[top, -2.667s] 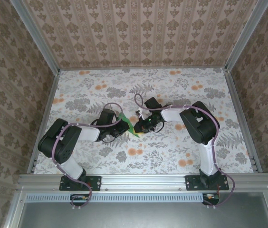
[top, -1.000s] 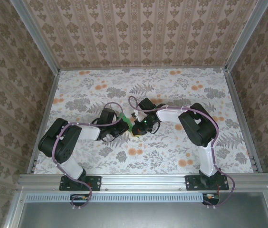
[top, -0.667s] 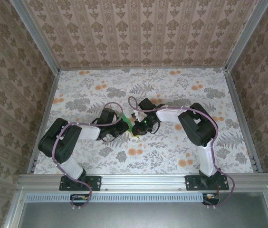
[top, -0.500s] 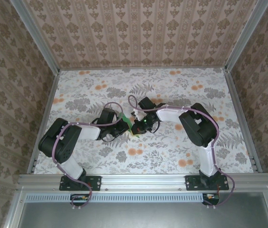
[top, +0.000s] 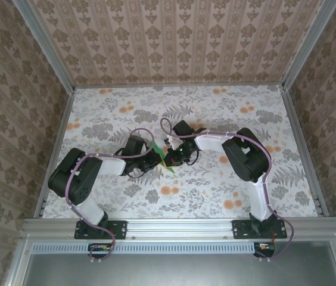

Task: Fold a paper plane with a square sheet of paper (pick it up from the middle)
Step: Fold the wing for the fifth time at the center of the table.

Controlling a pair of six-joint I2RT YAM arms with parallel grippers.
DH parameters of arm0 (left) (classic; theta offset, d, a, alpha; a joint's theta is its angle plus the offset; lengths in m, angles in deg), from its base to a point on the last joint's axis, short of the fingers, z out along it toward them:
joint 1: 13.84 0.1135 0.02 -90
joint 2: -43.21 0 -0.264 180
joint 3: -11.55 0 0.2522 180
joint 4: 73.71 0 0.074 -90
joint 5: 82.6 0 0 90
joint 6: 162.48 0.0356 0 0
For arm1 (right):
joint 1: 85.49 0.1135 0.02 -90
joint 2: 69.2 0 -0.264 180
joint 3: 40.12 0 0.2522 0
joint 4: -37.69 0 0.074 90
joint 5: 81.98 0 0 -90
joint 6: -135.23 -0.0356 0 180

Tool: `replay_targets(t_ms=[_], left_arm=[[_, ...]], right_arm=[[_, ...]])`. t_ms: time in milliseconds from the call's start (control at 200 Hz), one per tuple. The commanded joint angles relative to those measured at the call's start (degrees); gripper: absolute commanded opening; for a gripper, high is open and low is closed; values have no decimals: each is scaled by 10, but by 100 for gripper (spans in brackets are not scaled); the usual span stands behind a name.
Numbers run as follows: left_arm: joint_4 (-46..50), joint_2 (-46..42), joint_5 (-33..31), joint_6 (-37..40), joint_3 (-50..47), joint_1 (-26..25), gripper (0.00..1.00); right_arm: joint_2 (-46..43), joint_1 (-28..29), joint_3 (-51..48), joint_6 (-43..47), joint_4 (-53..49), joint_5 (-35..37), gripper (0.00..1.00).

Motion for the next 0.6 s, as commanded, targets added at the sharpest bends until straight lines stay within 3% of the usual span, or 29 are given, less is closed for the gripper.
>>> replay_targets(t_ms=[0,180,595], left_arm=[[57,18,-34,14,4,1,6],[87,21,-48,13,9,1,0],[103,33,-55,5,8,5,0]], right_arm=[[10,-3,-11,4,-44,21,0],[-1,-3,-23,24,-78,25,0],[-60,-4,-119,42,-105,21,0]])
